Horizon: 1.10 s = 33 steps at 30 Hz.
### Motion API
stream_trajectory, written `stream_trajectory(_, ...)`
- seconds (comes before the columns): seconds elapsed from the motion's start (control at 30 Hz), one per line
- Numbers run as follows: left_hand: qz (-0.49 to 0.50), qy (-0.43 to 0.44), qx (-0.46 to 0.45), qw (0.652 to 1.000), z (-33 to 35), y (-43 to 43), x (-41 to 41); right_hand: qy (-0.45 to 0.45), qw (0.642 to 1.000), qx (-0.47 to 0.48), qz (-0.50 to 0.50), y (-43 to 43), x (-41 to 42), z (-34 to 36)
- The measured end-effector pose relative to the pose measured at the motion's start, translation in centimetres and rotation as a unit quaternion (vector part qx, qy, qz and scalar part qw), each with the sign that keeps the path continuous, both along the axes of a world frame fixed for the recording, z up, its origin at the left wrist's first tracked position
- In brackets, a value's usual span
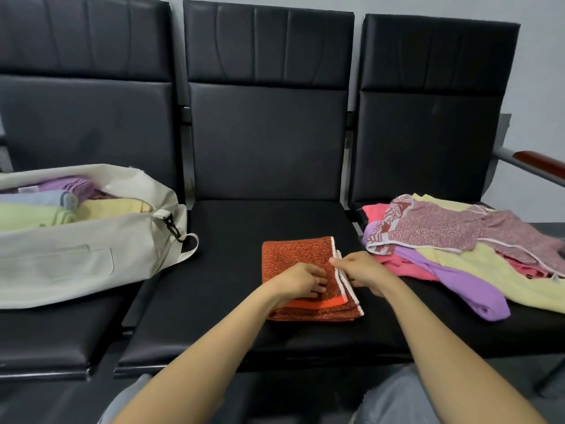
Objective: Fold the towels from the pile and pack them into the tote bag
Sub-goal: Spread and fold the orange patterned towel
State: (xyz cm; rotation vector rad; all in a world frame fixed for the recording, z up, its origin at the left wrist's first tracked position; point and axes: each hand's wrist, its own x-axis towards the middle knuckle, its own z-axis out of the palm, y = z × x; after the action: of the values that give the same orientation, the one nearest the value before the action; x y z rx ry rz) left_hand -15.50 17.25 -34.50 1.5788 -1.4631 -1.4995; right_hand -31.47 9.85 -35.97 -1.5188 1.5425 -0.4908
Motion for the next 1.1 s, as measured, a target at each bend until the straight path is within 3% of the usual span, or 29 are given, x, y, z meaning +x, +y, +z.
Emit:
stream_trajectory(0.07, -0.017, -0.012, -0.016, 1.000, 0.4, 0.4, 0.5, 0.036, 0.999, -0.005, 0.010, 0.2, 0.3, 0.1)
stream_trajectory(0.13, 0.006, -0.061, -0.091, 0.994, 0.9, 0.6, 1.2, 0.059, 0.998, -0.015, 0.024, 0.4, 0.6, 0.5)
stream_trajectory(0.23, 0.084, -0.222, -0.232, 0.943, 0.9, 0.5, 2.8, 0.005, 0.999, 0.028, 0.033, 0.6, 0.8, 1.3)
stream_trajectory(0.3, 0.087, -0.302, -0.273, 0.909, -0.1, 0.3, 3.9, -0.006, 0.999, 0.040, 0.036, 1.0, 0.7, 1.7)
stream_trajectory(0.5, -0.086, -0.472, -0.186, 0.858, -3.4, 1.0, 4.2, 0.112, 0.993, 0.002, 0.045, 0.8, 0.4, 0.9)
stream_trajectory(0.6, -0.109, -0.473, -0.164, 0.859, -4.1, 1.5, 4.3, 0.174, 0.984, 0.009, 0.036, 0.1, -0.3, 0.4)
stream_trajectory(0.77, -0.102, -0.446, -0.169, 0.873, -3.8, 1.6, 4.9, 0.092, 0.993, 0.067, 0.012, 0.6, -0.4, 0.5)
stream_trajectory(0.9, 0.024, -0.435, -0.205, 0.877, -3.2, 1.5, 4.2, 0.165, 0.986, 0.019, 0.020, 0.5, 0.4, -0.7)
stream_trajectory(1.0, 0.098, -0.439, -0.107, 0.887, -2.6, 1.0, 4.2, 0.240, 0.971, 0.007, 0.019, 1.0, 1.4, -0.2)
stream_trajectory(1.1, 0.114, -0.403, -0.047, 0.907, -2.1, 0.7, 4.7, 0.251, 0.968, 0.013, 0.012, 1.4, 1.9, 0.6)
